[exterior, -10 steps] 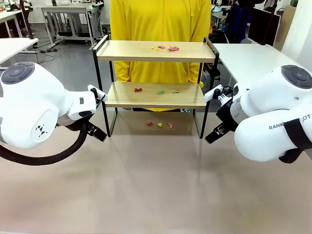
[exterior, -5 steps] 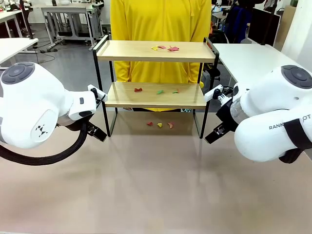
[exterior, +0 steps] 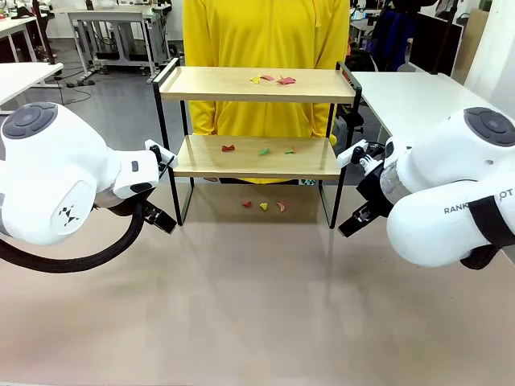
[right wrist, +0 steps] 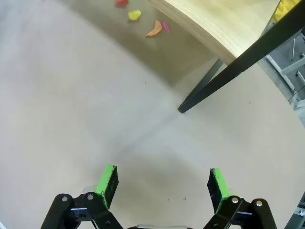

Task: Clean the shelf.
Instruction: Pick up the Duster handed by the human.

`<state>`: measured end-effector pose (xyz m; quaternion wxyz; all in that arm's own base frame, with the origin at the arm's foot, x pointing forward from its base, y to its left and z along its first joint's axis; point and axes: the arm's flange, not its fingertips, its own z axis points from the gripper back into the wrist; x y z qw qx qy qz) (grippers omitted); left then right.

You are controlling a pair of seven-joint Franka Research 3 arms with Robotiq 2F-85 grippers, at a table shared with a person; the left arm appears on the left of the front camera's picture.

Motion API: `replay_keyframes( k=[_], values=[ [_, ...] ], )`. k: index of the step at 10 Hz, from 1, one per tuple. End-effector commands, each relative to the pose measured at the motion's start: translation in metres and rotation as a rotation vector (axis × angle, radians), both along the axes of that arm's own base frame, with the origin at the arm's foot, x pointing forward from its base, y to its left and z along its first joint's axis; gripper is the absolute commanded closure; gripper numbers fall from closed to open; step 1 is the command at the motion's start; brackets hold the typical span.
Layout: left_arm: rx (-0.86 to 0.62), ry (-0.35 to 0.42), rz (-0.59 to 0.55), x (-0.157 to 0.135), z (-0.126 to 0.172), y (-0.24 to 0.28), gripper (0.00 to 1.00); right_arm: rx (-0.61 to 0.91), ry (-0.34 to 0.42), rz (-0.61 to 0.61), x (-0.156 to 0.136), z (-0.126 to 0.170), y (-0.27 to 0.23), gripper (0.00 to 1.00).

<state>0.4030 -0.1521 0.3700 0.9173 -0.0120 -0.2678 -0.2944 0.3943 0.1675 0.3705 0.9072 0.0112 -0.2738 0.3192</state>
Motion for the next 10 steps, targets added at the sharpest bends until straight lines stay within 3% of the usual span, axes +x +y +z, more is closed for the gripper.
replay_keyframes(
  k=[1, 5, 6, 8, 10],
  values=[
    [-0.050, 0.008, -0.056, 0.003, 0.026, 0.004, 0.00, 0.022, -0.046, -0.005, 0.010, 0.025, 0.000, 0.00],
    [-0.133, 0.051, -0.194, 0.039, 0.138, 0.040, 0.00, 0.150, -0.079, 0.020, 0.023, 0.121, -0.048, 0.00],
    [-0.205, 0.079, -0.298, 0.052, 0.154, 0.059, 0.00, 0.202, -0.068, 0.087, 0.028, 0.134, -0.074, 0.00],
    [-0.362, 0.063, -0.490, 0.079, 0.161, 0.100, 0.00, 0.278, -0.108, 0.264, 0.046, 0.140, -0.122, 0.00],
    [-0.506, -0.027, -0.602, 0.111, 0.141, 0.149, 0.00, 0.337, -0.181, 0.416, 0.071, 0.128, -0.173, 0.00]
  ],
)
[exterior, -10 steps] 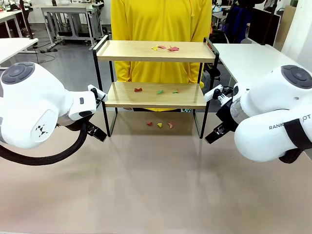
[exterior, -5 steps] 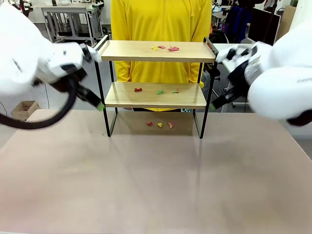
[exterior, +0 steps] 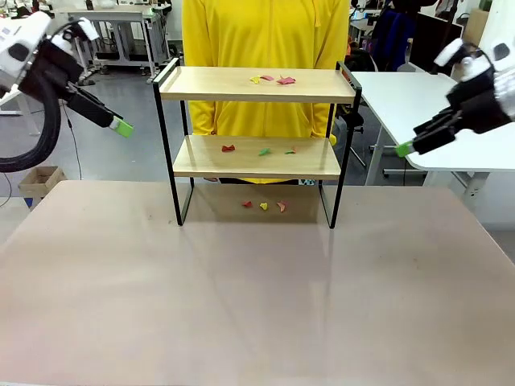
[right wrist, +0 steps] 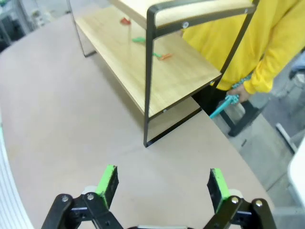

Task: Clean the shelf.
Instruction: Pick up the Duster handed by the human.

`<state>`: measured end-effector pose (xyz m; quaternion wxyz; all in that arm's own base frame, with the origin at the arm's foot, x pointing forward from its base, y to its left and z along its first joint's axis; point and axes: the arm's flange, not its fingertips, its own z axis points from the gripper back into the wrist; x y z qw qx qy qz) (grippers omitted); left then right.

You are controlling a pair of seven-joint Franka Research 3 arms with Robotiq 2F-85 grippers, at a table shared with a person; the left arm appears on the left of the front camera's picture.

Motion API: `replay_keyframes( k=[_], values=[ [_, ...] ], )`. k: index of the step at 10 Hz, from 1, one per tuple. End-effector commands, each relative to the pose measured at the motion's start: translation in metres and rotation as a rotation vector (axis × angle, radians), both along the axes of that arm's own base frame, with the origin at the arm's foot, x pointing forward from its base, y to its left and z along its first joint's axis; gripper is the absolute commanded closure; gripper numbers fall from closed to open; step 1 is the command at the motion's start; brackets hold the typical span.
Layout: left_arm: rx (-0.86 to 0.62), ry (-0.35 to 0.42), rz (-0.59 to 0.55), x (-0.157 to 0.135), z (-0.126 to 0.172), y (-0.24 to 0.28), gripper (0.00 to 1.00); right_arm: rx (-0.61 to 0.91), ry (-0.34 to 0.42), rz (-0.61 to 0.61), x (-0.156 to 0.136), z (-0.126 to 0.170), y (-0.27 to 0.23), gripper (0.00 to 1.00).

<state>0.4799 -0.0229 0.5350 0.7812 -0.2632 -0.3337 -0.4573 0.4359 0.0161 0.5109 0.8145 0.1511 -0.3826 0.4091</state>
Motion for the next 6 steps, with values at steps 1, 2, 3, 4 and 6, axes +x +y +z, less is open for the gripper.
replay_keyframes(
  k=[1, 2, 3, 4, 6],
  values=[
    [-0.153, 0.006, -0.133, 0.048, -0.039, 0.044, 0.00, 0.098, -0.052, 0.181, 0.040, -0.020, -0.041, 0.00],
    [-0.241, -0.026, -0.153, 0.062, -0.056, 0.065, 0.00, 0.132, -0.074, 0.209, 0.049, -0.030, -0.057, 0.00],
    [-0.305, -0.063, -0.156, 0.069, -0.072, 0.081, 0.00, 0.164, -0.089, 0.229, 0.055, -0.040, -0.067, 0.00],
    [-0.322, -0.083, -0.140, 0.074, -0.084, 0.088, 0.00, 0.218, -0.089, 0.229, 0.060, -0.047, -0.072, 0.00],
    [-0.312, -0.090, -0.121, 0.054, -0.086, 0.094, 0.00, 0.114, -0.096, 0.173, 0.024, -0.025, -0.067, 0.00]
  ],
)
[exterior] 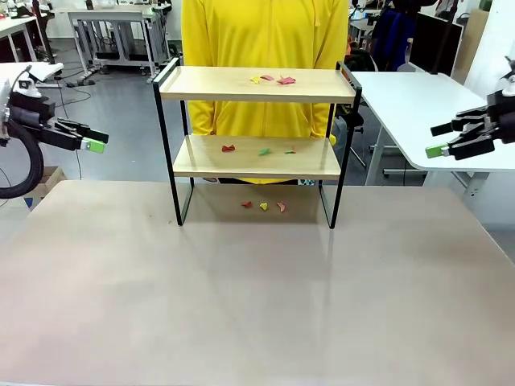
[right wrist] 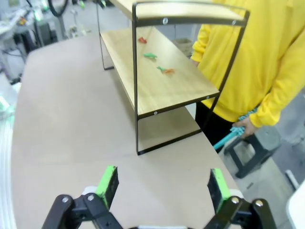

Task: Clean the shelf.
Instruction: Pick up the Duster handed by the human.

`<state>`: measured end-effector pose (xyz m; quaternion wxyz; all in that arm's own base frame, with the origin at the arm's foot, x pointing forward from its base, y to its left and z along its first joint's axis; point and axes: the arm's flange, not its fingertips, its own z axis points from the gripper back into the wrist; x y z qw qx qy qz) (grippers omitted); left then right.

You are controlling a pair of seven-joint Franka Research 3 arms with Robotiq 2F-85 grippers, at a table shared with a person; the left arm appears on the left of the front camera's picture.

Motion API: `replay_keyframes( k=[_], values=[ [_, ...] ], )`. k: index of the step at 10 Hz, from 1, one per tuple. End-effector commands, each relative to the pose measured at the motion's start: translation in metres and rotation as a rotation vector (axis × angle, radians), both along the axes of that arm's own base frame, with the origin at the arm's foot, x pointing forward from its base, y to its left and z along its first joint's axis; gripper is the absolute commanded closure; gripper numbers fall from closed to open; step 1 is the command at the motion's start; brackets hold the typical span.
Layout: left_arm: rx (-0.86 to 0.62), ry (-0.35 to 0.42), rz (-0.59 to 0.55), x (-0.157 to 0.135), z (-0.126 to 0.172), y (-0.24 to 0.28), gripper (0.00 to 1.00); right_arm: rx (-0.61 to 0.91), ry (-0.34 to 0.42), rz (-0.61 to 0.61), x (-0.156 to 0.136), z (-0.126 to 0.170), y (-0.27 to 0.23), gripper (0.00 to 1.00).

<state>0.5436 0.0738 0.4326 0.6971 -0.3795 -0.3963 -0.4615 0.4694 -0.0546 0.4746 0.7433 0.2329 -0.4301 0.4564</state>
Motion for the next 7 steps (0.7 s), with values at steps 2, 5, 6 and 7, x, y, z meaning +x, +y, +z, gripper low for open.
replay_keyframes(
  k=[2, 5, 6, 7],
  values=[
    [-0.034, -0.036, 0.012, -0.010, 0.017, -0.003, 0.00, -0.041, -0.019, -0.015, -0.009, 0.012, 0.004, 0.00],
    [-0.010, -0.032, 0.002, -0.004, 0.017, -0.001, 0.00, -0.055, 0.017, -0.024, -0.005, 0.009, 0.006, 0.00],
    [-0.088, -0.008, 0.012, 0.044, 0.017, 0.003, 0.00, 0.002, 0.011, 0.013, 0.040, 0.012, 0.001, 0.00],
    [-0.182, 0.011, -0.055, 0.079, 0.008, 0.005, 0.00, 0.066, 0.003, 0.072, 0.085, 0.006, -0.005, 0.00]
  ],
)
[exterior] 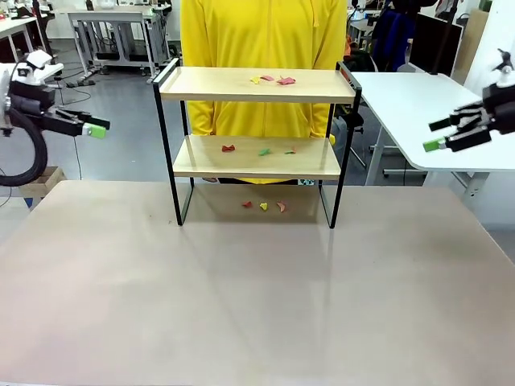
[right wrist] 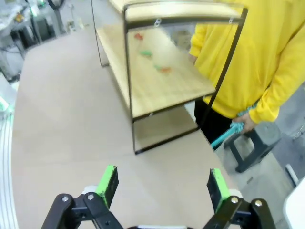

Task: Clean the shelf.
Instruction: Pick up the Duster handed by the human.

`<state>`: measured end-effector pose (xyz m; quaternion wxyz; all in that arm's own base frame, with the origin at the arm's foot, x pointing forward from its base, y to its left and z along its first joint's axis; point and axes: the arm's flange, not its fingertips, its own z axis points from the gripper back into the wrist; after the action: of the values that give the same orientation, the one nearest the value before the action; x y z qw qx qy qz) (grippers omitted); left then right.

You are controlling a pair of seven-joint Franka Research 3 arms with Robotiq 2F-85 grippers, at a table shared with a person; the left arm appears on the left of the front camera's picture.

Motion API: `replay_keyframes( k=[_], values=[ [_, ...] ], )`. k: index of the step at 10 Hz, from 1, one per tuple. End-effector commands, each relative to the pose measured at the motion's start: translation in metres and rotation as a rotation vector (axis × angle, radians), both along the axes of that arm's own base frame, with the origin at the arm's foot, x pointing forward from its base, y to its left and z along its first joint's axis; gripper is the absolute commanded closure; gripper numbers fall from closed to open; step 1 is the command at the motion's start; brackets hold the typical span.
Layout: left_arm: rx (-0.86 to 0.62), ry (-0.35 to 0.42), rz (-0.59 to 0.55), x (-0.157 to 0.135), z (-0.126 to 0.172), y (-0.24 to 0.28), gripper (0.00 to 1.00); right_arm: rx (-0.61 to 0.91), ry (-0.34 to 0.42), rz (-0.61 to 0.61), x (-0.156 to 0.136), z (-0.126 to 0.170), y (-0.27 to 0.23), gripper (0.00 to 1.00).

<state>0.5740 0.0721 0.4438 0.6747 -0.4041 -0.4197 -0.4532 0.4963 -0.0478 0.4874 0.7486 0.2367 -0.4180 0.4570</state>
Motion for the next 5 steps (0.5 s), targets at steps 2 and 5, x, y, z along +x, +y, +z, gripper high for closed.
replay_keyframes(
  k=[2, 5],
  values=[
    [-0.185, -0.039, -0.117, 0.081, -0.028, 0.012, 0.00, 0.198, -0.040, 0.134, 0.112, -0.033, -0.021, 0.00],
    [-0.372, -0.156, -0.198, 0.095, -0.084, 0.032, 0.00, 0.296, -0.113, 0.234, 0.146, -0.077, -0.039, 0.00]
  ],
)
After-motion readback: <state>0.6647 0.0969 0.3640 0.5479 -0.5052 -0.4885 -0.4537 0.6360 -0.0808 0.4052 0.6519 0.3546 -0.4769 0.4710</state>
